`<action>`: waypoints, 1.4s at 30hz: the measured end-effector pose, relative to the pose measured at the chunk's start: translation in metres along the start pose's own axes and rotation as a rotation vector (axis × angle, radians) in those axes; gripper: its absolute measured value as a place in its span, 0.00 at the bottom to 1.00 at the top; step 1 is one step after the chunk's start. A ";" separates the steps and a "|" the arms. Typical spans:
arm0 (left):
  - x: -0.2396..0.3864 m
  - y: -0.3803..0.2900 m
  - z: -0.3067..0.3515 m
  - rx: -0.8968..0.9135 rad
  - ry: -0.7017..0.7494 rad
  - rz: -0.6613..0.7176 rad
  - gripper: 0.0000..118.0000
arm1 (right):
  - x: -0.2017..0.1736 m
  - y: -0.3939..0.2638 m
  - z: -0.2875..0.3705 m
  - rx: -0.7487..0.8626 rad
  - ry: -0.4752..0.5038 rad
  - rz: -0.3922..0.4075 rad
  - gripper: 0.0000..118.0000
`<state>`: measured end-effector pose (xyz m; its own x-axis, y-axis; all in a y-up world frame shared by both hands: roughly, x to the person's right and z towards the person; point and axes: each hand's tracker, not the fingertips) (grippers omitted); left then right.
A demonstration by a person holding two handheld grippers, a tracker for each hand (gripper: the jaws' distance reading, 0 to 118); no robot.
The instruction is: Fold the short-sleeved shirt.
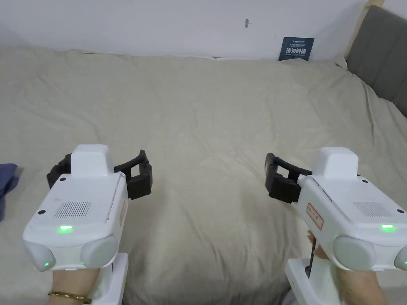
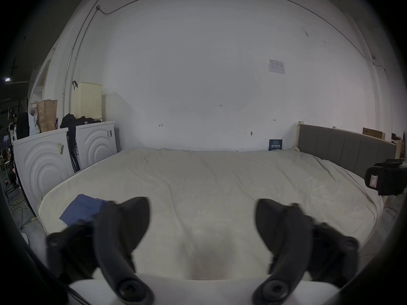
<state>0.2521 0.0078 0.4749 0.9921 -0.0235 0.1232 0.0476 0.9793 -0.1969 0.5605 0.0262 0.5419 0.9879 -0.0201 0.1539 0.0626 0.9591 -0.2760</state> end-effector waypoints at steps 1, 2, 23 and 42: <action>0.000 0.000 0.000 0.005 -0.003 0.003 1.00 | 0.000 0.000 0.000 0.002 0.000 0.003 1.00; 0.000 0.001 0.001 0.005 -0.005 0.004 1.00 | -0.001 0.001 0.001 0.003 -0.005 0.006 1.00; 0.002 0.005 0.005 0.029 0.004 -0.017 1.00 | 0.001 0.006 0.004 0.025 -0.004 -0.013 1.00; 0.005 0.004 0.005 0.029 -0.002 -0.023 1.00 | -0.006 0.005 0.006 0.029 0.009 -0.002 1.00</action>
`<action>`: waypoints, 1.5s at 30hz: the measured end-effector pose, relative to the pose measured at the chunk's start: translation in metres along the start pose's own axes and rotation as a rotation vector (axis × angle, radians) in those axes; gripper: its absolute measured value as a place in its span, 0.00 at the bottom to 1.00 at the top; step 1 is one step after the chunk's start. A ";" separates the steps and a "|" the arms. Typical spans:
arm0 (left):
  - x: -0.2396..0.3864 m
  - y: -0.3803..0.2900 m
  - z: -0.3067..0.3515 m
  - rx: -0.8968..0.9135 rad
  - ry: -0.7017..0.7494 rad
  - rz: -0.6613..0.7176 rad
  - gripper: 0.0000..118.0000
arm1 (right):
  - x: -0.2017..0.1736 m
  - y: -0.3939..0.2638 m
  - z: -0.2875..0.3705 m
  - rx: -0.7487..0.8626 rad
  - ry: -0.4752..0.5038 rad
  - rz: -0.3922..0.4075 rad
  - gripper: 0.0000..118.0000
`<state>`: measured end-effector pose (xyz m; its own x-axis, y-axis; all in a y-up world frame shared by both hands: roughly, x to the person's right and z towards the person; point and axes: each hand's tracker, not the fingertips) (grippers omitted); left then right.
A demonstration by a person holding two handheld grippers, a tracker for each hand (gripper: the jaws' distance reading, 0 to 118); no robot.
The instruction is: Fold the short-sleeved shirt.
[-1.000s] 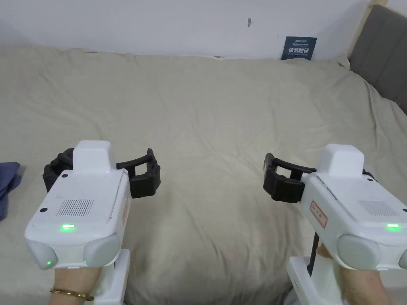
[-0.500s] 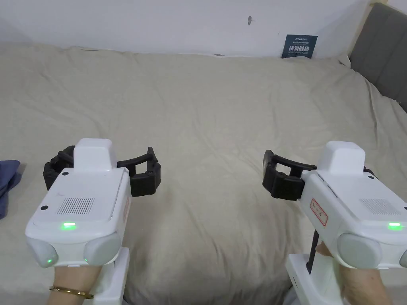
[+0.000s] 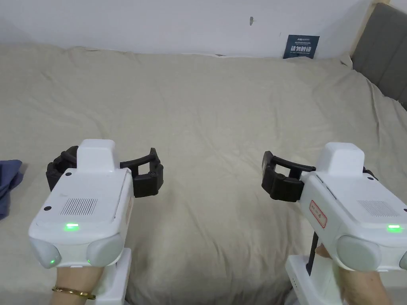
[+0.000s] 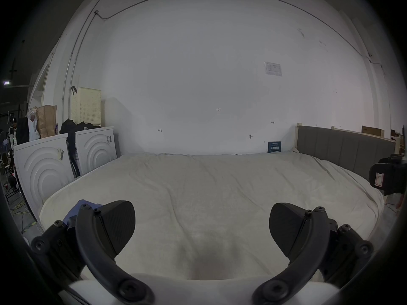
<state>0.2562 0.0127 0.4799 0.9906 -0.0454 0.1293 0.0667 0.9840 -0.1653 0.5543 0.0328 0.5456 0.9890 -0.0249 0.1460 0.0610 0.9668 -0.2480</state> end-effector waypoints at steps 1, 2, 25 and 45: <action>0.000 0.000 0.000 0.002 0.000 -0.002 1.00 | 0.000 0.000 0.000 0.001 0.001 0.001 1.00; 0.000 0.000 0.000 0.002 0.000 -0.004 1.00 | 0.000 0.000 0.001 0.000 0.002 0.002 1.00; 0.002 0.000 -0.001 0.001 0.000 -0.007 1.00 | -0.001 -0.001 -0.001 0.002 0.000 0.002 1.00; 0.004 0.001 0.000 0.004 0.000 -0.011 1.00 | -0.002 0.003 0.003 0.007 -0.001 0.000 1.00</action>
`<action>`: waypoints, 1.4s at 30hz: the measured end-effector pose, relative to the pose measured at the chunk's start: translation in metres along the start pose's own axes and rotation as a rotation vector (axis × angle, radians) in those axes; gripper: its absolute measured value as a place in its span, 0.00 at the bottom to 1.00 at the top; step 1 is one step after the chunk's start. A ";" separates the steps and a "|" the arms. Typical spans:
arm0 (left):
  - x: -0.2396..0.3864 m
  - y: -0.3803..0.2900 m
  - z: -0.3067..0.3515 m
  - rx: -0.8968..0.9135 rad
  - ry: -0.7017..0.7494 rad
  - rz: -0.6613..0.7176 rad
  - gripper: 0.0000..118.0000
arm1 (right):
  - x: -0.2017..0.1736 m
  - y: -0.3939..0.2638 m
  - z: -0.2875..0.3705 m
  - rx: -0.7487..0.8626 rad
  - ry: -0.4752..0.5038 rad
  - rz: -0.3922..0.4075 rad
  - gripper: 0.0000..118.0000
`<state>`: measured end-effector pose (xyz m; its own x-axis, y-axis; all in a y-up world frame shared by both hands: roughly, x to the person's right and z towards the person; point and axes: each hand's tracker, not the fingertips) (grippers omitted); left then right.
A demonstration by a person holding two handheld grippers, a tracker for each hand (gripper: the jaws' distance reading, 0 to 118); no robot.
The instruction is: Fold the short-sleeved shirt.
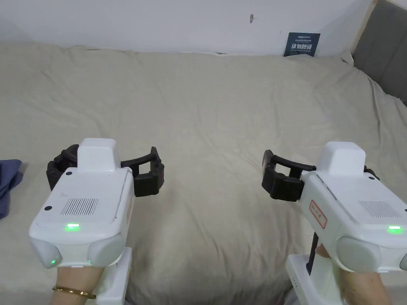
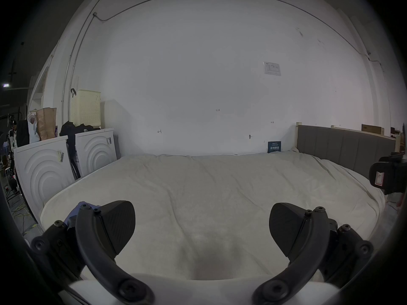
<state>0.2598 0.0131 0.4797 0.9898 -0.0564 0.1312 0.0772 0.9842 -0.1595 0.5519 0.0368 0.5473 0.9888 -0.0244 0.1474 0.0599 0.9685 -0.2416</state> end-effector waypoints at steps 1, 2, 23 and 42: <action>0.000 0.000 0.000 0.001 0.000 0.000 1.00 | 0.000 0.000 0.000 0.000 -0.001 0.000 1.00; 0.000 0.001 0.000 0.001 0.001 0.000 1.00 | 0.001 0.000 0.000 0.000 -0.001 0.000 1.00; 0.007 0.003 0.000 -0.155 -0.010 0.050 1.00 | 0.003 0.029 -0.002 -0.293 -0.054 -0.167 1.00; 0.025 -0.054 0.015 -0.344 -0.069 0.060 1.00 | -0.010 0.009 0.002 -0.546 -0.077 -0.145 1.00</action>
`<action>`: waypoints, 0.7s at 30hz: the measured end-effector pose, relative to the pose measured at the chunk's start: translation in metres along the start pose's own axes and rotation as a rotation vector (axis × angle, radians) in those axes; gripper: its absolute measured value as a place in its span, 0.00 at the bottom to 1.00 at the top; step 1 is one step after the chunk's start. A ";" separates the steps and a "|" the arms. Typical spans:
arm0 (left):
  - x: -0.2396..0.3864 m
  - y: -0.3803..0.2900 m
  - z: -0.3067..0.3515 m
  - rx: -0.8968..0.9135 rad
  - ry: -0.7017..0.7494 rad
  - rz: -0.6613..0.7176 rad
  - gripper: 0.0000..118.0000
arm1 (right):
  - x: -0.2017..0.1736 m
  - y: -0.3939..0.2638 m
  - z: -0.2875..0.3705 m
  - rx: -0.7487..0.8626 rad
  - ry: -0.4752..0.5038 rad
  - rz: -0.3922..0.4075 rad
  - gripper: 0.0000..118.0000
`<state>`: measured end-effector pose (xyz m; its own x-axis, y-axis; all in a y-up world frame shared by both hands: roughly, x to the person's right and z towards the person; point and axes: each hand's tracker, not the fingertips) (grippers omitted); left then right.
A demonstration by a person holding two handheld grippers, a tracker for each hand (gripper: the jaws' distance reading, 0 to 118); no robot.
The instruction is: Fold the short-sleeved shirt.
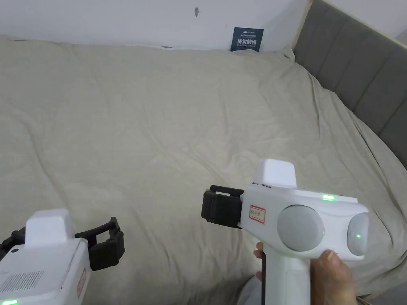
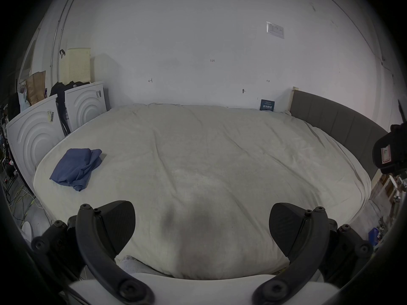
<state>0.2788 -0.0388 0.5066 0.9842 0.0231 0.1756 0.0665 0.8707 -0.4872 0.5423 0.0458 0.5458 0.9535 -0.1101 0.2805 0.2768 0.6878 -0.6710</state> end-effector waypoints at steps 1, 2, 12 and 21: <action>0.000 0.000 -0.001 0.001 0.003 -0.002 1.00 | -0.002 0.000 0.000 0.005 -0.008 -0.005 1.00; -0.001 0.000 -0.002 0.001 0.004 -0.002 1.00 | -0.005 -0.002 0.000 0.013 -0.008 -0.005 1.00; -0.010 -0.005 -0.050 -0.127 0.024 0.062 1.00 | -0.014 -0.044 -0.090 -0.039 0.002 0.223 1.00; -0.025 0.028 -0.186 -0.217 0.089 0.125 1.00 | -0.003 0.013 -0.229 -0.086 -0.032 0.157 1.00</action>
<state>0.2862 -0.1062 0.3296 0.9969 0.0718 0.0309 -0.0323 0.7381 -0.6739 0.5700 -0.1091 0.3794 0.9819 0.0172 0.1886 0.1357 0.6305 -0.7642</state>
